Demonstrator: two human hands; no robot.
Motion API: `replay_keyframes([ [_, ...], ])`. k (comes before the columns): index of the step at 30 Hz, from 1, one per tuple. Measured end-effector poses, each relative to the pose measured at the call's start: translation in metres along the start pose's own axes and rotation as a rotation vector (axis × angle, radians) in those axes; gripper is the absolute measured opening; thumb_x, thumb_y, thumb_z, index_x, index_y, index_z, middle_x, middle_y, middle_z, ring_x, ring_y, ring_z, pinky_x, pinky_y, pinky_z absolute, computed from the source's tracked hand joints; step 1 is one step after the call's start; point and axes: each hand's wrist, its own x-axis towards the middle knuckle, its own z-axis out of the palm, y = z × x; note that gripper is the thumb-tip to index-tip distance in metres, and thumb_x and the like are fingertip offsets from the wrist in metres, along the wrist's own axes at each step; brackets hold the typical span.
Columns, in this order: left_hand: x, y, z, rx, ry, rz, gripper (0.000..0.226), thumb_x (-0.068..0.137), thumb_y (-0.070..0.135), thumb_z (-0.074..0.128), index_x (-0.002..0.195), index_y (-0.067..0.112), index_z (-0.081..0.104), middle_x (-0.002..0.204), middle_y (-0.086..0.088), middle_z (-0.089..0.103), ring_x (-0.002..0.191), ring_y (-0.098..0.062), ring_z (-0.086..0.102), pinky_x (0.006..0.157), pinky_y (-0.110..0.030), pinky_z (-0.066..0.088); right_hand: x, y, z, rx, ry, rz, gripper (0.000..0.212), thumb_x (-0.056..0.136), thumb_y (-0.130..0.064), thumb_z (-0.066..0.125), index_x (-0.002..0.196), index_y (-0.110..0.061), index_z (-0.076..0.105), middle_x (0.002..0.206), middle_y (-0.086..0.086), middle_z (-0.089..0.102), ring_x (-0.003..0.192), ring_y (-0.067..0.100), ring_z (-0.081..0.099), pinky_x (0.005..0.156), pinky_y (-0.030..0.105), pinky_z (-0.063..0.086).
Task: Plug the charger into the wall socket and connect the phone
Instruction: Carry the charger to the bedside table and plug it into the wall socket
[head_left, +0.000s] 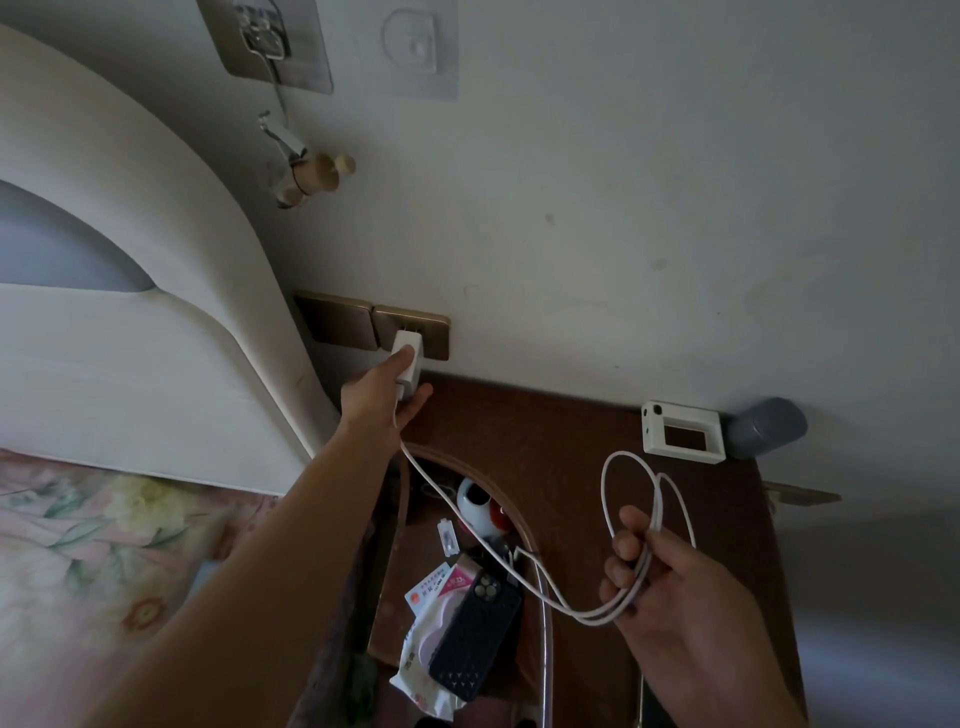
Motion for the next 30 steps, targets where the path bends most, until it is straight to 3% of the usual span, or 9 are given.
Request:
replay_keyframes([
  [3,0.002,0.004,0.007,-0.006,0.027,0.005,0.047,0.078,0.019,0.077,0.117,0.013,0.052,0.123,-0.013,0.050,0.109,-0.031,0.057,0.079,-0.034,0.060,0.000,-0.003,0.000,0.006,0.006,0.007,0.019,0.097,-0.013,0.044,0.096,-0.006,0.062,0.064,0.005,0.049,0.057,0.017,0.039,0.061,0.031,0.034],
  [16,0.009,0.004,0.008,0.050,0.010,0.044,0.053,0.079,0.019,0.075,0.126,0.010,0.051,0.124,-0.012,0.050,0.102,-0.027,0.057,0.085,-0.037,0.059,-0.006,-0.004,-0.004,0.027,0.015,-0.002,0.020,0.097,-0.013,0.045,0.100,-0.004,0.063,0.059,0.005,0.054,0.057,0.018,0.044,0.063,0.033,0.039],
  [23,0.006,0.004,0.009,0.097,0.032,0.047,0.044,0.079,0.023,0.075,0.116,0.013,0.052,0.122,-0.012,0.051,0.108,-0.031,0.058,0.077,-0.033,0.060,-0.011,-0.004,-0.012,0.017,0.028,-0.007,0.022,0.097,-0.012,0.046,0.103,-0.002,0.065,0.066,0.008,0.058,0.063,0.020,0.051,0.072,0.039,0.046],
  [26,0.006,0.003,0.010,0.140,0.055,0.052,0.043,0.079,0.027,0.075,0.113,0.016,0.051,0.117,-0.010,0.050,0.107,-0.030,0.058,0.074,-0.032,0.061,-0.014,-0.005,-0.014,-0.012,0.039,-0.014,0.021,0.096,-0.011,0.048,0.103,-0.003,0.067,0.069,0.008,0.061,0.071,0.021,0.055,0.083,0.044,0.049],
  [30,0.008,0.001,0.011,0.252,0.103,0.102,0.042,0.080,0.035,0.073,0.112,0.017,0.052,0.117,-0.009,0.052,0.104,-0.026,0.058,0.076,-0.031,0.060,-0.018,-0.008,-0.018,-0.058,0.041,-0.027,0.021,0.096,-0.010,0.049,0.103,-0.005,0.068,0.075,0.009,0.062,0.076,0.022,0.058,0.082,0.043,0.052],
])
